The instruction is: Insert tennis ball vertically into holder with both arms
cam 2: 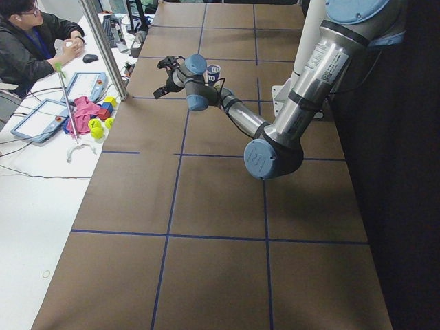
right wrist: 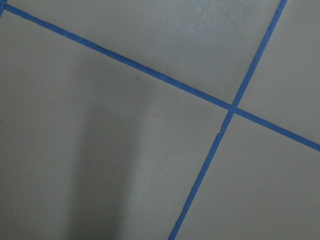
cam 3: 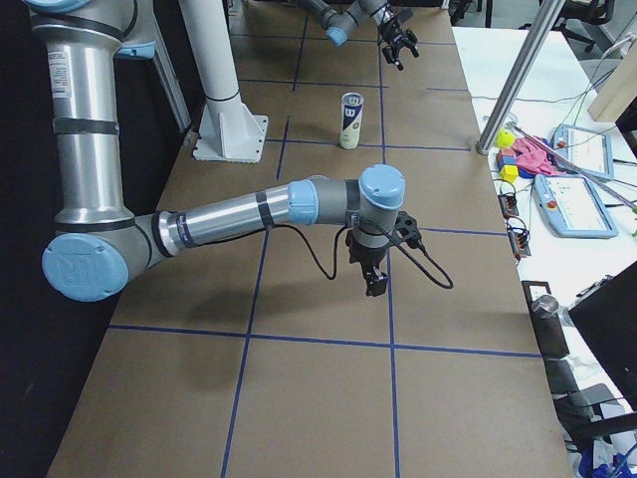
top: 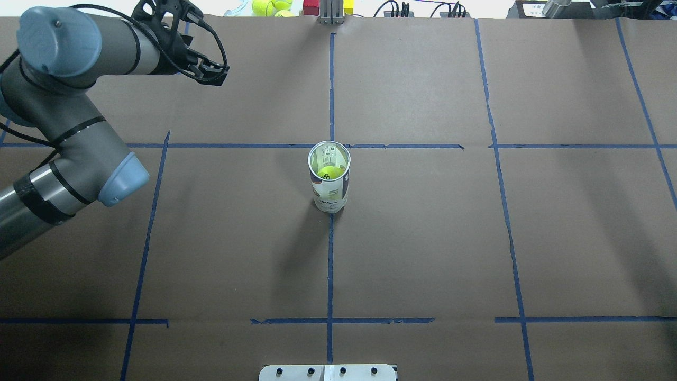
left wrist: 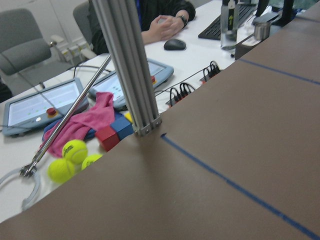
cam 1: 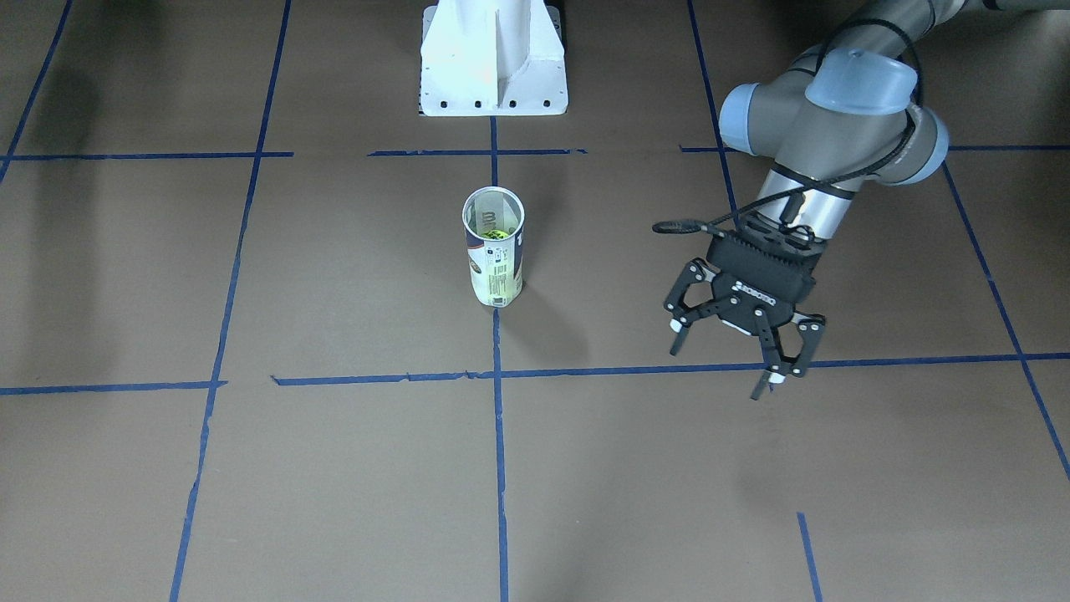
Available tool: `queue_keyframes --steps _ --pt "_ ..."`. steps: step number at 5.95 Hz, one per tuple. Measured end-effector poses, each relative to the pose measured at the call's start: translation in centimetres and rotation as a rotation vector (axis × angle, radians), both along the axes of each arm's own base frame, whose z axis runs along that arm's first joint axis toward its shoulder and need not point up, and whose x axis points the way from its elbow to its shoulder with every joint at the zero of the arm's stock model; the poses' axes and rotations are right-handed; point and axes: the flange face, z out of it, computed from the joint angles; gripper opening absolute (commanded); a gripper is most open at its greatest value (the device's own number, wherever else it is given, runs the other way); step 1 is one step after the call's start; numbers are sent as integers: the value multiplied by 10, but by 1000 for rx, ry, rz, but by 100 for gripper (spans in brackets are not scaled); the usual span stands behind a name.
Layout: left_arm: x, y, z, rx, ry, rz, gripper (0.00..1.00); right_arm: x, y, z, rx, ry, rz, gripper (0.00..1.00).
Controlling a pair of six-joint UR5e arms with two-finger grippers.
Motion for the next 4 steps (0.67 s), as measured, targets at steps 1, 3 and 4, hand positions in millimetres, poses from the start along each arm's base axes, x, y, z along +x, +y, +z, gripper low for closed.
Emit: queue_keyframes --steps 1,3,4 --pt "-14 -11 15 -39 -141 23 100 2 7 8 -15 1 0 100" --pt "-48 -30 46 -87 -379 99 100 3 13 15 -28 3 1 100" --pt "-75 -42 63 -140 -492 149 100 3 14 18 -35 4 1 100"
